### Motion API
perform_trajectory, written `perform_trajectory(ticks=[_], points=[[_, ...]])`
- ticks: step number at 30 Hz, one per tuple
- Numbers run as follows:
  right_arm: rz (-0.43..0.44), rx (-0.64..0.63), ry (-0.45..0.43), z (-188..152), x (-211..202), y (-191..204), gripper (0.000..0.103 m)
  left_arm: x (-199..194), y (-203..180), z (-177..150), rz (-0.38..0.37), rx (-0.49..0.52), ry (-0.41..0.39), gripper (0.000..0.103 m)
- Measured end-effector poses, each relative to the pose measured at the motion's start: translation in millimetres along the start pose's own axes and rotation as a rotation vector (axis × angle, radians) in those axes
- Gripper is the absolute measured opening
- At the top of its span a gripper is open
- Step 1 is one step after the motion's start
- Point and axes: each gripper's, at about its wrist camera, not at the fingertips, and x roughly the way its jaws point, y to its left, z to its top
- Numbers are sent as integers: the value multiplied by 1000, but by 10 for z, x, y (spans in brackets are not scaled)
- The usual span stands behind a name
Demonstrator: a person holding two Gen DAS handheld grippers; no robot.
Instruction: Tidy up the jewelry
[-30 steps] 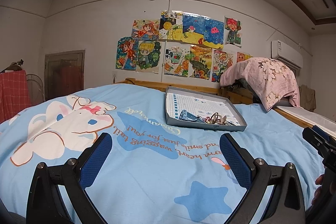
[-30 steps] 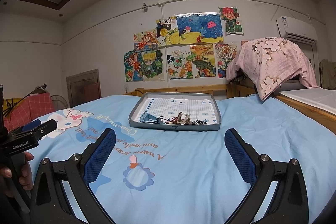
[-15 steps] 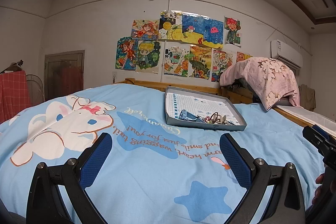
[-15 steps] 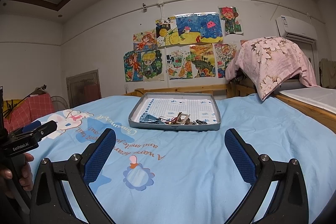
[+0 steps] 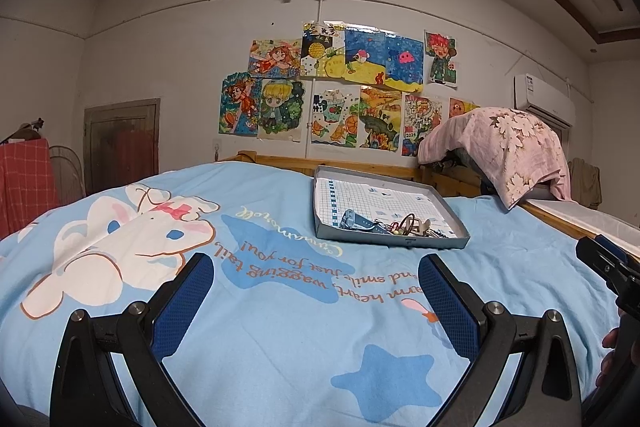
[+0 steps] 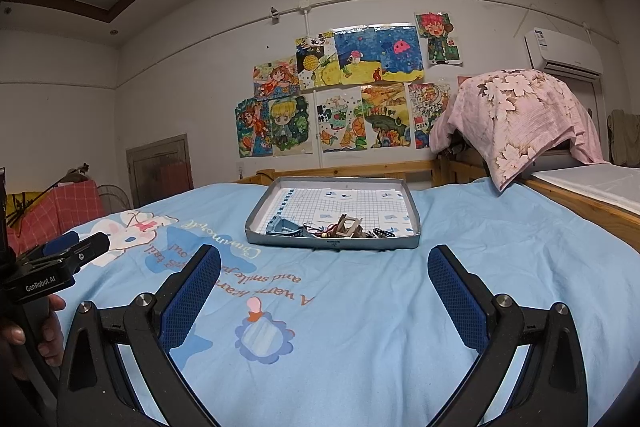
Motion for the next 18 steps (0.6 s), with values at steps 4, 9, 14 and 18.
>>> perform_trajectory(ticks=[4, 9, 14, 18], points=[[0, 1, -1, -1, -2, 2, 102, -1, 0, 3, -5, 0, 2, 103], [0, 0, 0, -2, 0, 6, 102, 0, 13, 4, -6, 3, 0, 103], [2, 4, 1, -5, -1, -2, 102, 1, 7, 5, -5, 2, 1, 103], [2, 4, 2, -6, 1, -3, 102, -3, -2, 6, -5, 4, 1, 103]])
